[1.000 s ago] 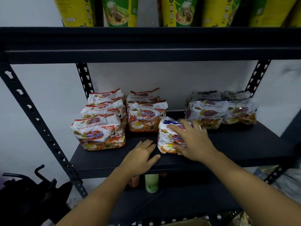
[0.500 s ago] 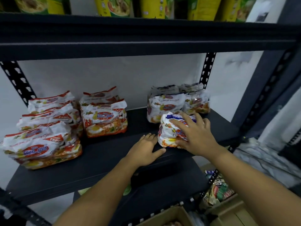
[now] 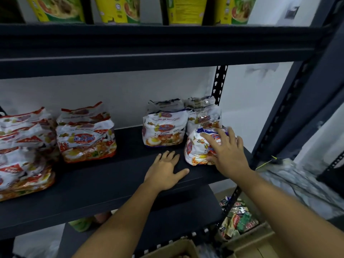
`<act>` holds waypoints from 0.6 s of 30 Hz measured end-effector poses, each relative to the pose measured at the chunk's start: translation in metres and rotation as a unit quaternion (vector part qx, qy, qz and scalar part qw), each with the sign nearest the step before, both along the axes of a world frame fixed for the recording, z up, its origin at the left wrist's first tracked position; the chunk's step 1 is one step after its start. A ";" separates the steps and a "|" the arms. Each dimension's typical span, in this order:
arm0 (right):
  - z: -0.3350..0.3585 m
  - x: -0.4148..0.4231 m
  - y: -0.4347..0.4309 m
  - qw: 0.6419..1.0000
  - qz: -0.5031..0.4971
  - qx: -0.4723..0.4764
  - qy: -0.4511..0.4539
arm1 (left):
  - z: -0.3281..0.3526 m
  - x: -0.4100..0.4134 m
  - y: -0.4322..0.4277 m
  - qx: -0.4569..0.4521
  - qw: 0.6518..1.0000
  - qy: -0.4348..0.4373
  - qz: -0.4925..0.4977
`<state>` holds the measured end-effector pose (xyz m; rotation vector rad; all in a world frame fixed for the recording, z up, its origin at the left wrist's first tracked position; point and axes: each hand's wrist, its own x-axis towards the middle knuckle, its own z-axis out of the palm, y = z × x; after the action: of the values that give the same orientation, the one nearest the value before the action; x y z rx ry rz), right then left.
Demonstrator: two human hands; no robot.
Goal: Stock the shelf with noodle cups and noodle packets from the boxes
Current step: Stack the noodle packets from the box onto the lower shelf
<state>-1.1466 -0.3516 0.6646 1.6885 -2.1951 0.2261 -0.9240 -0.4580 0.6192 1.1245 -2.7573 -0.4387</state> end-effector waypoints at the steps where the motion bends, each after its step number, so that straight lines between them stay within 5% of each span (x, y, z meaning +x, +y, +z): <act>1: -0.002 -0.006 -0.003 1.000 0.003 -0.004 -0.004 | -0.001 0.001 0.000 0.003 1.000 0.002 0.006; 18: -0.006 -0.068 -0.067 0.997 0.067 0.001 -0.031 | 0.002 -0.001 0.008 0.013 0.999 -0.002 0.045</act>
<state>-1.2145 -0.4189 0.6581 1.8554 -2.1274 0.3136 -0.9252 -0.4497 0.6213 1.2506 -2.6987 -0.4616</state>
